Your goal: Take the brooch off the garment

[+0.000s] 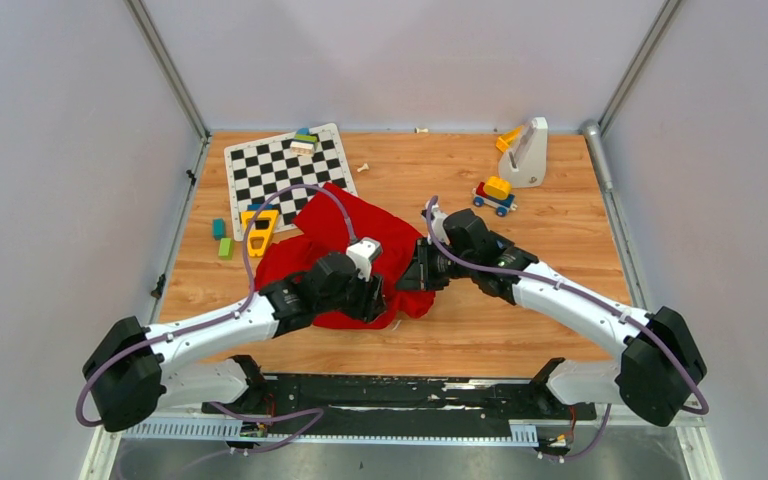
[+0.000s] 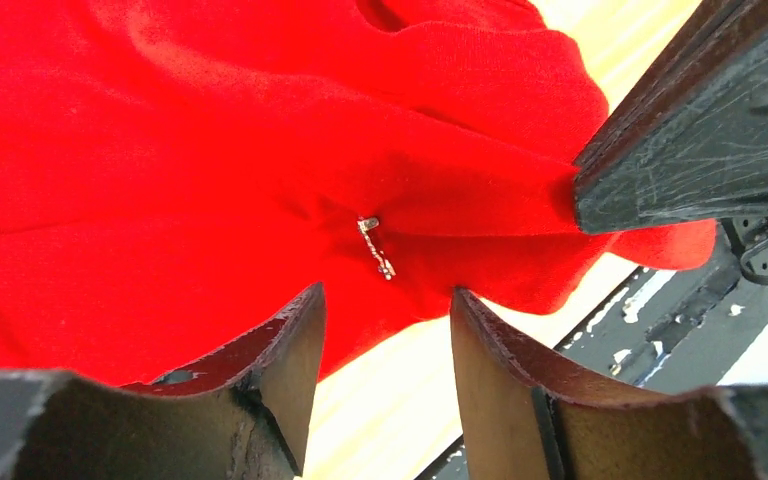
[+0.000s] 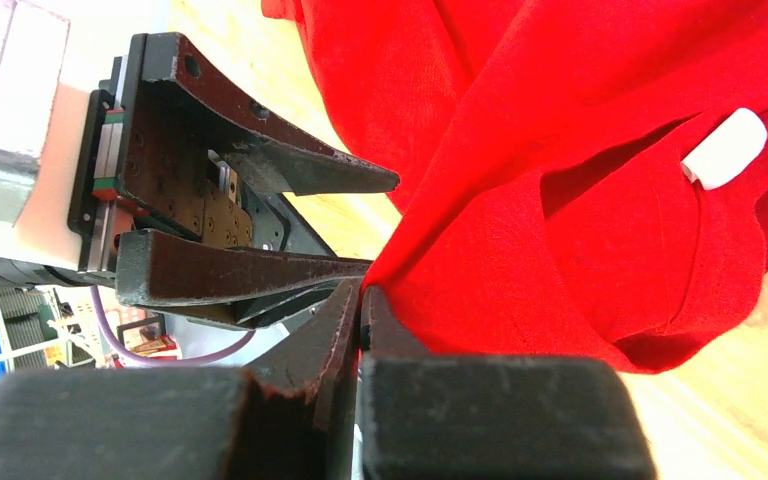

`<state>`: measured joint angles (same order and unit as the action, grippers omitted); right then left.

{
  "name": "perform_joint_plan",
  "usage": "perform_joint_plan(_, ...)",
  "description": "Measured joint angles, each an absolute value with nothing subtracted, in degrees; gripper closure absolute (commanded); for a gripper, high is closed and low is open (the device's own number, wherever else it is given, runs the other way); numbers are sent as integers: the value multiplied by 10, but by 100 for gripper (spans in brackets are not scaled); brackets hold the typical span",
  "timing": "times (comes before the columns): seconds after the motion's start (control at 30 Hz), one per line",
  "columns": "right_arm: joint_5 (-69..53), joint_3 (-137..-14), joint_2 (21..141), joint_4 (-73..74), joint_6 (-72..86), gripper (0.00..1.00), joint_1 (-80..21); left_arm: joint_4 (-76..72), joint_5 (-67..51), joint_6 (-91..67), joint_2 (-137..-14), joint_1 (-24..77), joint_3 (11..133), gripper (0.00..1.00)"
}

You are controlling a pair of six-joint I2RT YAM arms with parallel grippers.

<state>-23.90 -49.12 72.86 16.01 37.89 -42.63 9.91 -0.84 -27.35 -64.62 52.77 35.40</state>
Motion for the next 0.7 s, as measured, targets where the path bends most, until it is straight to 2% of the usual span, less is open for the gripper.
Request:
perform_joint_plan(0.1,-239,-491,730,160,380,100,-426,91,-11,-281,-645,528,353,58)
perform_joint_plan(0.37,-239,-491,730,160,381,100,-426,73,-9,-293,-688,528,353,68)
perform_joint_plan(0.43,-239,-491,730,160,381,100,-426,69,-8,-295,-702,528,353,73)
perform_joint_plan(0.53,-239,-491,730,160,381,100,-426,64,-3,-298,-715,528,353,86)
perform_joint_plan(0.7,-239,-491,730,160,381,100,-426,61,15,-299,-719,528,353,96)
